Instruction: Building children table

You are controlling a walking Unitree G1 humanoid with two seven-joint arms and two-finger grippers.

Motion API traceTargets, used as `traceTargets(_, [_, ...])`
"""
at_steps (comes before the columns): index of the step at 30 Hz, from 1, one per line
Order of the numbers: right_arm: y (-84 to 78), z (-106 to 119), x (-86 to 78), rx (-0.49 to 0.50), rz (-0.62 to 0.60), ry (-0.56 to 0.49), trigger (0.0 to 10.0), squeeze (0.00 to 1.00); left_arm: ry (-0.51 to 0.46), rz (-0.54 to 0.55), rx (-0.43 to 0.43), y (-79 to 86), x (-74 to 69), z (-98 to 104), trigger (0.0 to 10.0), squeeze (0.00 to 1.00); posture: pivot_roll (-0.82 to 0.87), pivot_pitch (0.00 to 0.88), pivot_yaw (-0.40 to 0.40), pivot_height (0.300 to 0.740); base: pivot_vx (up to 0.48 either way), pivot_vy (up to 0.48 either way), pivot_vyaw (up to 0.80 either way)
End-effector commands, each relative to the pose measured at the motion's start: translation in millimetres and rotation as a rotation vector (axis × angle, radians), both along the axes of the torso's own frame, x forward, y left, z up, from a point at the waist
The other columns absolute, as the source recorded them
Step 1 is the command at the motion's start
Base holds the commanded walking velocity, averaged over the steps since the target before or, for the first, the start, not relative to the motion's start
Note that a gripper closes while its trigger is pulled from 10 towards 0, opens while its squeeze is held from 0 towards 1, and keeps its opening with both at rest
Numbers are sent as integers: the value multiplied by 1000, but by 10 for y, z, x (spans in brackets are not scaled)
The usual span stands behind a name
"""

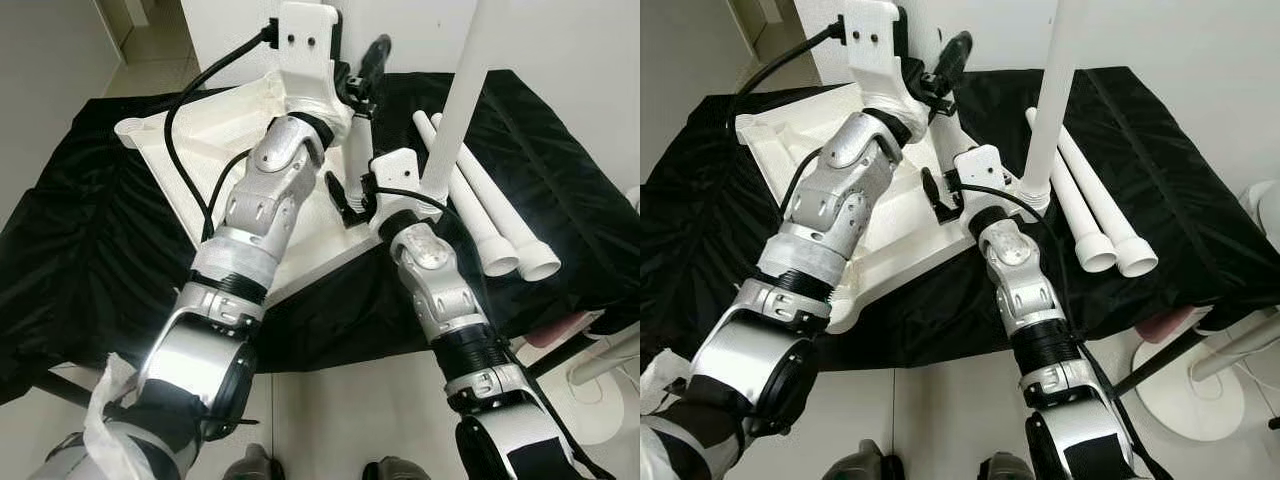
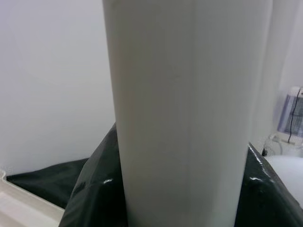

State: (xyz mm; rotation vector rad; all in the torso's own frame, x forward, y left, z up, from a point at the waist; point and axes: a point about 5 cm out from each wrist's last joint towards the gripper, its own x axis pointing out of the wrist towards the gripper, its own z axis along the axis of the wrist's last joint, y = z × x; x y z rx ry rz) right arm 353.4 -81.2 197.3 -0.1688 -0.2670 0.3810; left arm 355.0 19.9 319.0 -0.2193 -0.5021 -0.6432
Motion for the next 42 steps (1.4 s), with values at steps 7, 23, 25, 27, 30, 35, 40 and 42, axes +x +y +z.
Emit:
traceTargets(7, [47,90,72,-4,-8,-8,10000,0,15,25,-38,-67,-69,-24,10000,0,-154,24,75,740,0,0,0])
traceTargets(23, [66,209,94,17,-8,-46,10000,0,-3,22,-9,-144,-103,-32,10000,0,-156,24,82,740,0,0,0])
traceTargets(25, [57,203,100,22,-15,-38,0,0,-6,23,-8,-152,-112,-22,10000,0,-156,24,82,740,0,0,0])
traceTargets(27, [53,200,102,24,-17,-36,0,0,-8,24,-8,-154,-114,-16,10000,0,-156,24,82,740,0,0,0])
traceTargets(30, [50,199,103,24,-19,-35,0,0,-9,23,-6,-157,-116,-13,10000,0,-156,24,82,740,0,0,0])
traceTargets(35, [45,188,110,42,-21,-19,0,0,-9,8,-1,-174,-125,-8,10000,0,-156,24,82,740,0,0,0])
traceTargets(40, [36,163,117,67,-27,5,0,0,-9,-3,11,-188,-132,-8,10000,0,-153,23,85,740,0,0,0])
traceTargets(42, [35,161,118,68,-29,6,0,0,-10,-2,12,-188,-132,-9,10000,0,-153,23,85,740,0,0,0])
